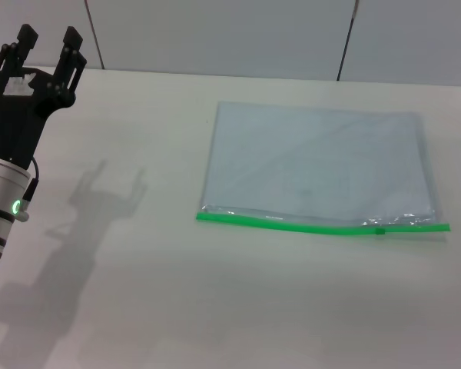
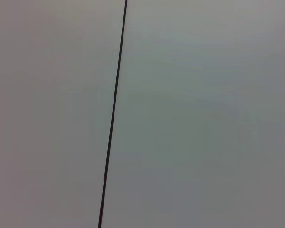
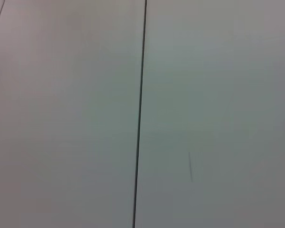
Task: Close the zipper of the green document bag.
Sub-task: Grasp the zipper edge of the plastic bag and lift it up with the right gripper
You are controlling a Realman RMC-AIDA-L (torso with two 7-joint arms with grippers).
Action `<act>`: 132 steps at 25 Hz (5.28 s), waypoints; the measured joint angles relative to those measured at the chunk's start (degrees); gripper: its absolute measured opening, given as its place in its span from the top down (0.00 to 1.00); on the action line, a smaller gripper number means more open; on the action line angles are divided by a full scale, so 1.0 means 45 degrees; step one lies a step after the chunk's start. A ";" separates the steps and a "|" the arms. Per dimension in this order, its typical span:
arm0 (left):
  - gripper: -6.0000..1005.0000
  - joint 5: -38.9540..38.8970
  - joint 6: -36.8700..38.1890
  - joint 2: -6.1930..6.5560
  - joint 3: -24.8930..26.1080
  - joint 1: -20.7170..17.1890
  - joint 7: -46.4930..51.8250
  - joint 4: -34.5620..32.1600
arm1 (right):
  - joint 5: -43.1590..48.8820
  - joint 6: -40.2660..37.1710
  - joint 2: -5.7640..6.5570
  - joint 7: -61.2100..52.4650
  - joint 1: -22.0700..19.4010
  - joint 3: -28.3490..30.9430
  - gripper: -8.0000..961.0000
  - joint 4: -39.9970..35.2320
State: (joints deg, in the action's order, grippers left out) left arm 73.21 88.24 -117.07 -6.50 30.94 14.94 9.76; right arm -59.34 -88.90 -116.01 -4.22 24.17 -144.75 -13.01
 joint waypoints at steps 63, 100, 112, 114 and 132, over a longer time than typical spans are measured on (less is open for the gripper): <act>0.33 -0.0120 -0.0077 0.0040 0.0039 -0.0137 -0.0020 -0.0099 | -0.0247 0.5547 -0.0088 1.4218 -0.1409 -0.2604 0.32 0.0709; 0.33 -0.0048 -0.0077 0.0039 0.0000 -0.0007 -0.0020 -0.0014 | -0.0270 0.7357 -0.0082 1.5528 -0.0279 -0.3416 0.32 -0.0662; 0.33 -0.0020 -0.0077 0.0039 0.0000 0.0020 -0.0020 -0.0021 | -0.0305 0.7401 -0.0093 1.5564 -0.0209 -0.3379 0.67 -0.0938; 0.33 -0.0019 -0.0077 0.0039 -0.0001 0.0021 -0.0020 -0.0021 | -0.0306 0.7410 -0.0096 1.5569 -0.0181 -0.3398 0.74 -0.0948; 0.33 0.0861 -0.0091 0.0043 -0.0020 0.0142 -0.0332 -0.0097 | -0.0285 0.7209 -0.0086 1.6406 0.0051 -0.3361 0.94 -0.1600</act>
State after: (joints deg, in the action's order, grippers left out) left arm 77.09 87.83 -116.88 -6.59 31.58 13.45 9.32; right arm -60.62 -56.45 -116.40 69.61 24.40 -159.88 -20.21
